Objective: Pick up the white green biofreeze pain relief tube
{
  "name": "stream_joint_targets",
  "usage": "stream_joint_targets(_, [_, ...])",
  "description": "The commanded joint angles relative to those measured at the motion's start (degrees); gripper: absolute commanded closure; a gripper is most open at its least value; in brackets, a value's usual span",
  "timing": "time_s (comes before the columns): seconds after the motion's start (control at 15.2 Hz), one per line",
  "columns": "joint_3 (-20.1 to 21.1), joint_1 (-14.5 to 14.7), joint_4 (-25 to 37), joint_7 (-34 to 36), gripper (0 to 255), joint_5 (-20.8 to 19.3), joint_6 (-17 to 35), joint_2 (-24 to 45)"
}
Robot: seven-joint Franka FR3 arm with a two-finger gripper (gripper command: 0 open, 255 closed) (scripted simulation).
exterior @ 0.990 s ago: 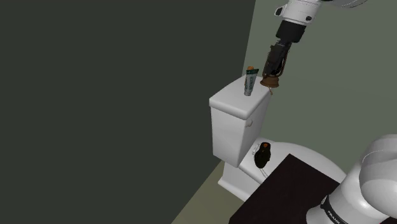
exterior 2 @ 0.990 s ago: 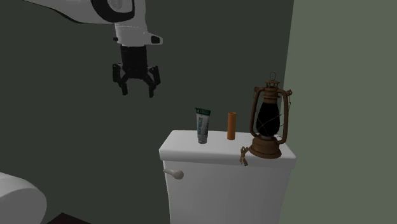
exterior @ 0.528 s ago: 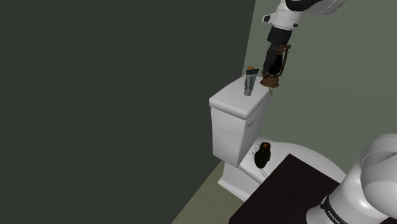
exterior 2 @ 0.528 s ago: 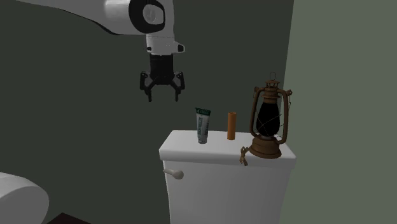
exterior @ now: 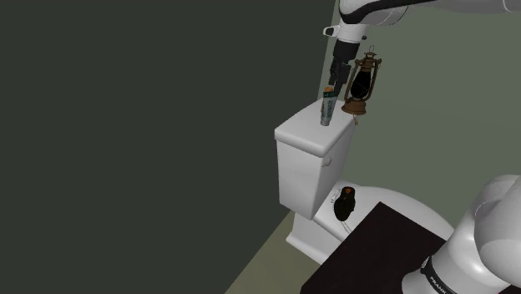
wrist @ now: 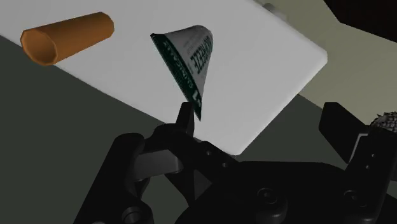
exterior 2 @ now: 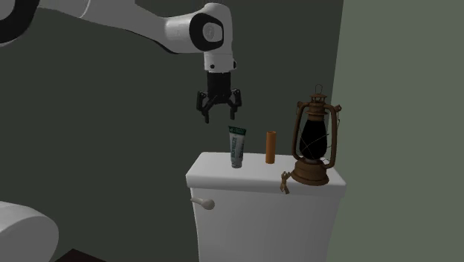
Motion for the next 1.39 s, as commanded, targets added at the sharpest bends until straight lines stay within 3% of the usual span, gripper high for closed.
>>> stream_joint_targets(0.0, [-0.77,-0.15,4.78,-5.79,0,1.33,-0.26,5.10])
stream_joint_targets(0.13, [-1.10,-0.81,9.89,-10.93,0,2.85,-0.76,10.23])
stream_joint_targets(0.79, [-0.82,-0.82,3.99,-11.09,0,2.89,5.09,10.17])
stream_joint_targets(0.86, [-0.83,-0.84,4.02,-11.12,255,2.91,5.09,10.20])
stream_joint_targets(1.32, [-0.83,-0.84,4.04,-11.13,255,2.92,5.09,10.23])
